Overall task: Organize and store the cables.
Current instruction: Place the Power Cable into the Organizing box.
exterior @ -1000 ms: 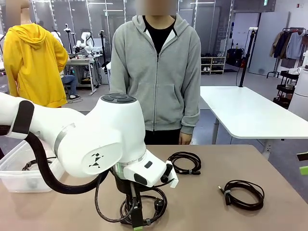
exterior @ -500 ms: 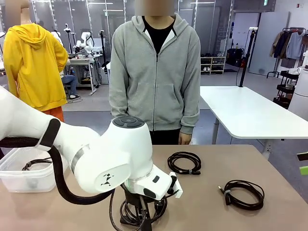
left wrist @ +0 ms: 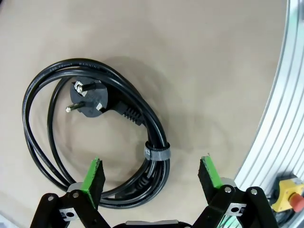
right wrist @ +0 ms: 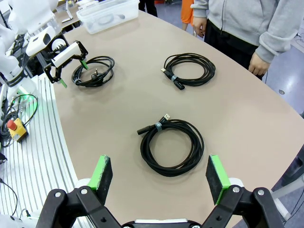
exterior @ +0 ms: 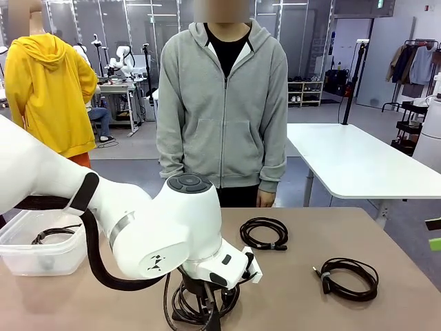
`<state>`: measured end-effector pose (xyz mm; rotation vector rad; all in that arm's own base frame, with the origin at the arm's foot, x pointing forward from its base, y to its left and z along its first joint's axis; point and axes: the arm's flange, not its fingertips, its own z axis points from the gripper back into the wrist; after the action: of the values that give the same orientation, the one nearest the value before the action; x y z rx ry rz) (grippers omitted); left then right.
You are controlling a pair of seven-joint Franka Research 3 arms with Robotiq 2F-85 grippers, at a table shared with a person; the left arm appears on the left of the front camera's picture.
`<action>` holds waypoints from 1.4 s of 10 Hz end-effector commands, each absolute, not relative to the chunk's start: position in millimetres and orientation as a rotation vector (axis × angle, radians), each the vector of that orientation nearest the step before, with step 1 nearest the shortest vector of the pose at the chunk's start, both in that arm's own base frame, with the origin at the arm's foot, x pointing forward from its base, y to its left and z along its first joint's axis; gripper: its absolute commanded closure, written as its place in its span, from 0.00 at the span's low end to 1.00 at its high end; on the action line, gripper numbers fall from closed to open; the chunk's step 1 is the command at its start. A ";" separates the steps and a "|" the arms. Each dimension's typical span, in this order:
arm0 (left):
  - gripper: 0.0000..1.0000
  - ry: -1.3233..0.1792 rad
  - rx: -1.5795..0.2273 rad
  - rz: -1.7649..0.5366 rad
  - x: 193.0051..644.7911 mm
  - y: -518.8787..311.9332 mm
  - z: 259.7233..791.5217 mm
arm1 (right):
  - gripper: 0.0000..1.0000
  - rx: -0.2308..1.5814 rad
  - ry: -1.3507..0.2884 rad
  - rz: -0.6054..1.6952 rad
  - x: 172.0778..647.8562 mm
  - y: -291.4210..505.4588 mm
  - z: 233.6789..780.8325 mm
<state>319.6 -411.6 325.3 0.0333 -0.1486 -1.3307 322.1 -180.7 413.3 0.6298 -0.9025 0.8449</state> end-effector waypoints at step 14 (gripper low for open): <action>0.99 -0.301 0.114 -1.333 334.9 -413.5 407.7 | 0.00 0.628 -0.924 0.861 323.2 -182.7 412.6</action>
<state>334.1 -420.0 372.6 0.0471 -0.2372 -1.3154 322.1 -180.7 413.3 0.6298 -0.9025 0.8450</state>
